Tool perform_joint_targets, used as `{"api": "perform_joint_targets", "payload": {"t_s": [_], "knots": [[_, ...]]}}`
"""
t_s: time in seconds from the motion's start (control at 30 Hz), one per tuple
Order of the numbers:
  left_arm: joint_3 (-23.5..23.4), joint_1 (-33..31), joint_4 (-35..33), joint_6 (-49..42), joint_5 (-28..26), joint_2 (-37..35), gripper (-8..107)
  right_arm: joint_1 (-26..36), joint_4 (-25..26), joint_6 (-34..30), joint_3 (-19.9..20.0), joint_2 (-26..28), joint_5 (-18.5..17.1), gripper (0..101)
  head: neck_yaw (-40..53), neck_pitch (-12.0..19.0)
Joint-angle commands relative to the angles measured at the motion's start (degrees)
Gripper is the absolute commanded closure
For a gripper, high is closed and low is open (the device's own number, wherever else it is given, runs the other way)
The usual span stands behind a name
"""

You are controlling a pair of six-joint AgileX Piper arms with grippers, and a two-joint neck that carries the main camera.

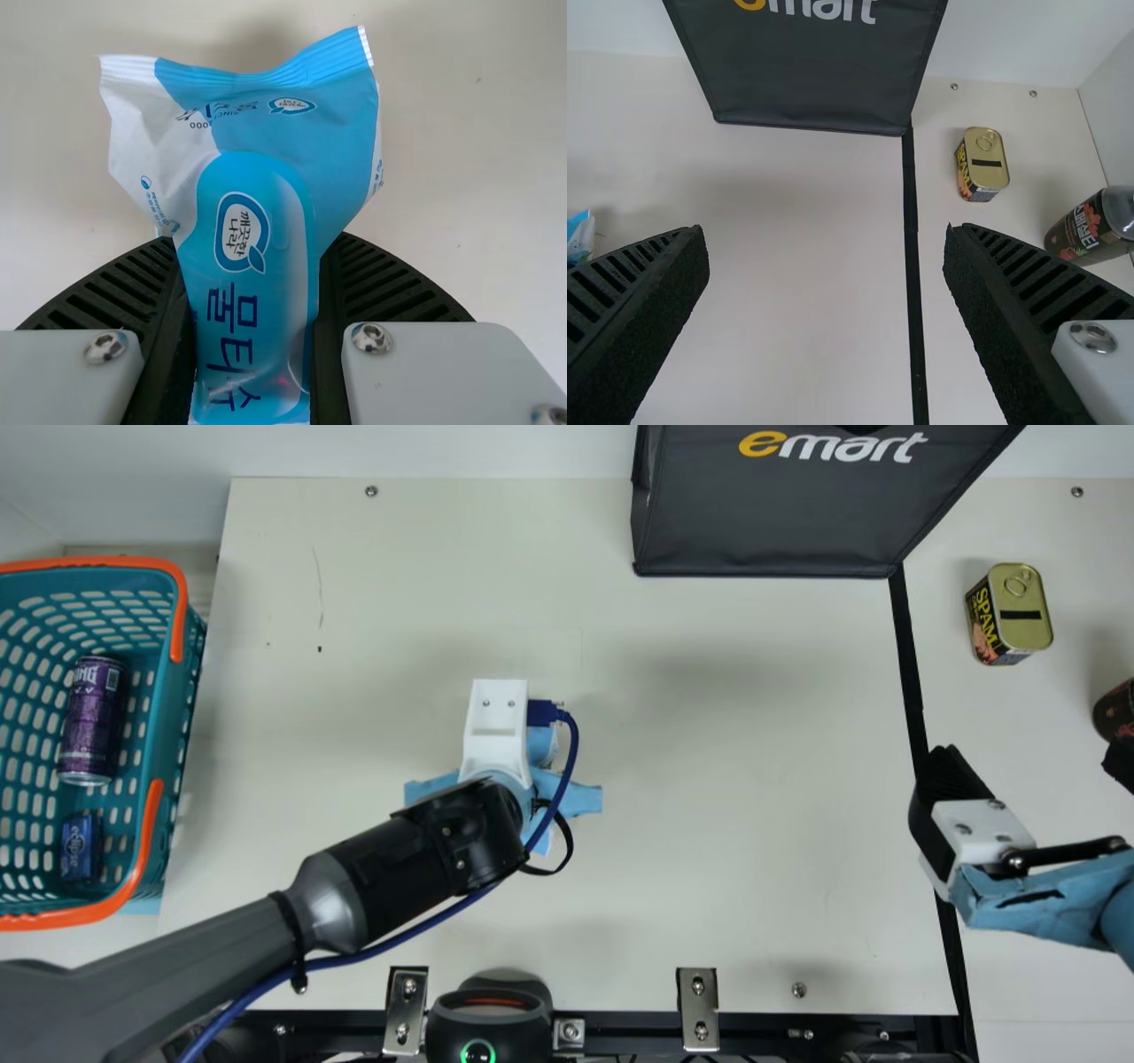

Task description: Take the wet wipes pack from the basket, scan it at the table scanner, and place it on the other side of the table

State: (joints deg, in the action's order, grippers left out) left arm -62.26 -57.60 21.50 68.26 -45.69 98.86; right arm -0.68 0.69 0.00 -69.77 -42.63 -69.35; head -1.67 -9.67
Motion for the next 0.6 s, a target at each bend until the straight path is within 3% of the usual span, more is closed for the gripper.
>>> {"api": "perform_joint_targets", "payload": {"t_s": [0.0, 0.57], "knots": [[0.4, -0.3, 1.4, 1.9, 0.8, 0.1, 107, 0.0, 0.0, 0.0, 0.0, 0.0, 0.0, 6, 0.1, 1.7], [0.6, -1.3, 4.0, 6.2, 2.4, 0.3, 107, 0.0, 0.0, 0.0, 0.0, 0.0, 0.0, 6, 0.1, 1.7]]}}
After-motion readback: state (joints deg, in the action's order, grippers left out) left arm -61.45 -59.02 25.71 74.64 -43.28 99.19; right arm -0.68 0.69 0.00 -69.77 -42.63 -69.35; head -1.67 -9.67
